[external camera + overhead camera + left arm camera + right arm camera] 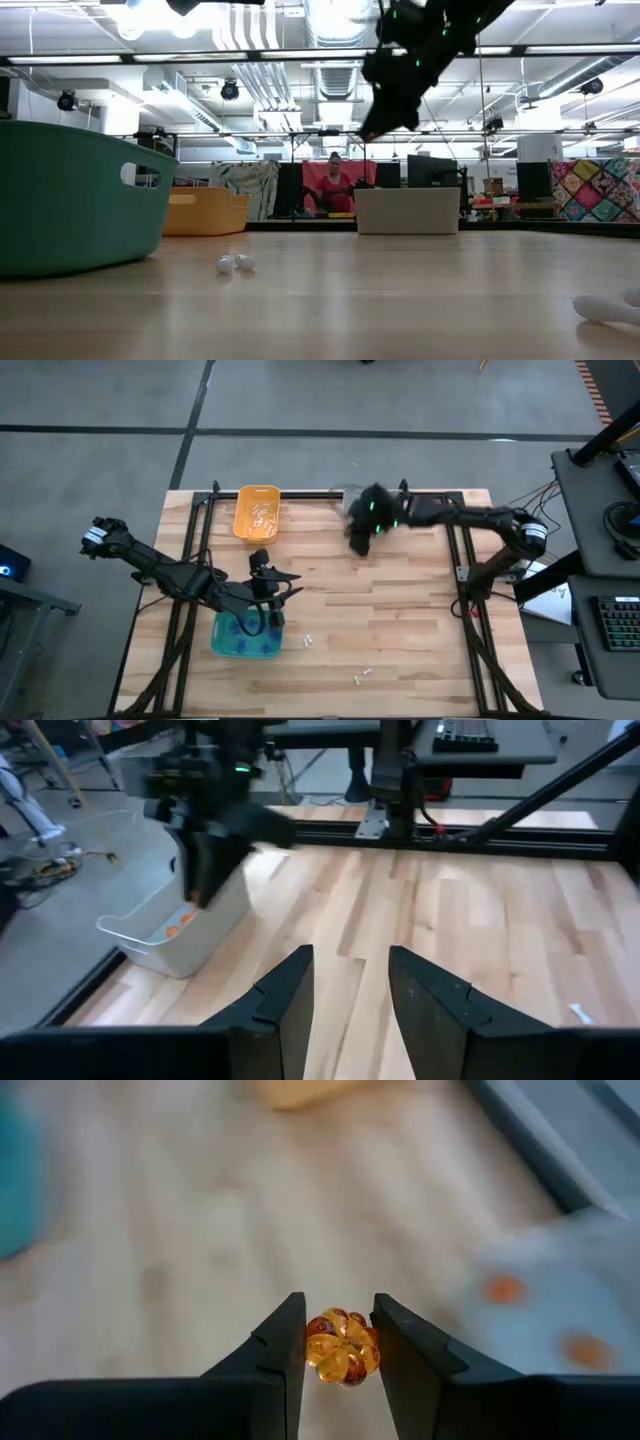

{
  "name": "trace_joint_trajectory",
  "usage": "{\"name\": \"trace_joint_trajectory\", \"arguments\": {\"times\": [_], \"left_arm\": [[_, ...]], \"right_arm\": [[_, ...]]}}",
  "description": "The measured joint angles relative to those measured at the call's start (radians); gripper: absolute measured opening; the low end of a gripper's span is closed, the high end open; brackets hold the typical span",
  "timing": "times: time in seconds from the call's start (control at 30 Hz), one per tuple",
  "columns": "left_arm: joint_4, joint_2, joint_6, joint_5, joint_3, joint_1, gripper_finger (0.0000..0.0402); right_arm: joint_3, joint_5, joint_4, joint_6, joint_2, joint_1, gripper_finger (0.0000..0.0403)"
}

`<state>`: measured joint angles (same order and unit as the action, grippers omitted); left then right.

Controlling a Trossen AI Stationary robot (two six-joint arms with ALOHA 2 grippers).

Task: Sort Halloween decoration
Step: Put the orange pumpkin toy into the gray bin

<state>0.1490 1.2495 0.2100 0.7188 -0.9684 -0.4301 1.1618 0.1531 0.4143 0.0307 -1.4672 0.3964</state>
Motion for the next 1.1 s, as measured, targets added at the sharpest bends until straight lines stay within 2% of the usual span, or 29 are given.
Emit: {"name": "trace_joint_trajectory", "arguments": {"times": [0.23, 0.4, 0.6, 0.83, 1.1], "left_arm": [[0.000, 0.003, -0.038, 0.037, 0.000, 0.000, 0.0115], [0.000, 0.003, -0.053, 0.066, 0.000, 0.000, 0.0115], [0.000, 0.002, -0.062, 0.086, 0.000, 0.000, 0.0115], [0.000, 0.002, -0.071, 0.087, 0.000, 0.000, 0.0115], [0.003, 0.003, -0.072, 0.087, 0.000, 0.000, 0.0115]], "right_arm": [[0.079, 0.001, 0.153, 0.102, -0.100, 0.301, 0.0093], [0.133, 0.001, 0.294, 0.133, -0.220, 0.412, 0.0093], [0.217, 0.003, 0.384, 0.080, -0.334, 0.435, 0.0093], [0.276, 0.003, 0.394, 0.073, -0.372, 0.433, 0.0097], [0.283, 0.003, 0.396, 0.074, -0.373, 0.433, 0.0149]]}}
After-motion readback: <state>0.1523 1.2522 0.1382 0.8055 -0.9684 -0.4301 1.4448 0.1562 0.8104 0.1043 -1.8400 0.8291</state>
